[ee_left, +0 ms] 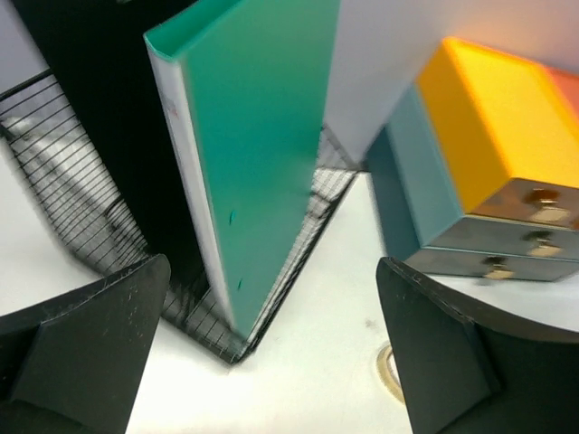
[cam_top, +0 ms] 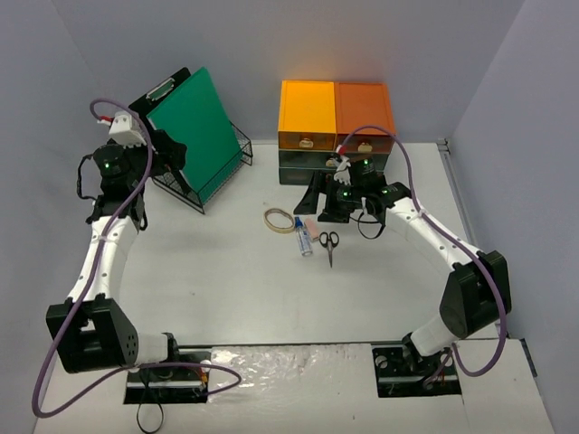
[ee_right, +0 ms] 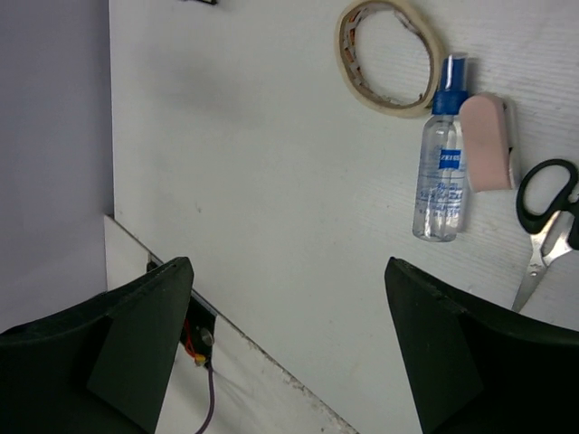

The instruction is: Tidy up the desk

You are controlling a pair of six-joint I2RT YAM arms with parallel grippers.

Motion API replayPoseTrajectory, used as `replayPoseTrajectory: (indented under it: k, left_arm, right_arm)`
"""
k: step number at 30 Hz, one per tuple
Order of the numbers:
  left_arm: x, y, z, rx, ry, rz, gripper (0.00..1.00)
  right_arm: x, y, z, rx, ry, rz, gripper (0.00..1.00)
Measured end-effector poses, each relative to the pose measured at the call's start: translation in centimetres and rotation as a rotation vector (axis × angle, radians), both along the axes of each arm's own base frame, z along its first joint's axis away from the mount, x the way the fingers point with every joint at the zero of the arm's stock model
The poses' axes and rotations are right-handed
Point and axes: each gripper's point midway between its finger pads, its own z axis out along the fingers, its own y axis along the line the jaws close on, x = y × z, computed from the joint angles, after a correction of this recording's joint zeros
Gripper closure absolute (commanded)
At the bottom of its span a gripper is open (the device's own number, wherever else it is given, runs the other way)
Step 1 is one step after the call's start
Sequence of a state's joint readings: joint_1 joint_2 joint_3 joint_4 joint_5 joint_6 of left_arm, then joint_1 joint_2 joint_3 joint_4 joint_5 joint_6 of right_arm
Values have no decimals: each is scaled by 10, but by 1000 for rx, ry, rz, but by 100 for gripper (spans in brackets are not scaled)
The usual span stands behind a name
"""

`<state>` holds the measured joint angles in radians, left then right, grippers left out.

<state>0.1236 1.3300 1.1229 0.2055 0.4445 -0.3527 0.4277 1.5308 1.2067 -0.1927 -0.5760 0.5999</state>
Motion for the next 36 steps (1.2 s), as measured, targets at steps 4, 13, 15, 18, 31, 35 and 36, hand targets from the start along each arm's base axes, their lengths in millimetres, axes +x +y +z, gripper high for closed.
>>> replayPoseTrajectory:
  k: [4, 13, 15, 18, 31, 35, 36]
  left_arm:
    - [-28, -5, 1, 87, 115, 139, 3]
    - [-140, -17, 12, 121, 234, 224, 3]
    - [-151, -22, 15, 83, 247, 205, 3]
    - [-157, -43, 20, 16, 263, 117, 3]
    - [-104, -177, -34, -86, 535, -286, 3]
    - [-82, -205, -26, -125, 520, -347, 3]
    - [-77, -211, -24, -135, 515, -361, 3]
  right_arm:
    - [18, -8, 12, -34, -61, -75, 16]
    - [68, -54, 71, -75, -244, -390, 16]
    - [83, -69, 85, -54, -279, -462, 16]
    - [108, -90, 105, -32, -315, -559, 16]
    - [249, -112, 172, 112, -474, -699, 16]
    - [279, -130, 161, 116, -472, -729, 17]
    - [285, -134, 156, 114, -468, -735, 17]
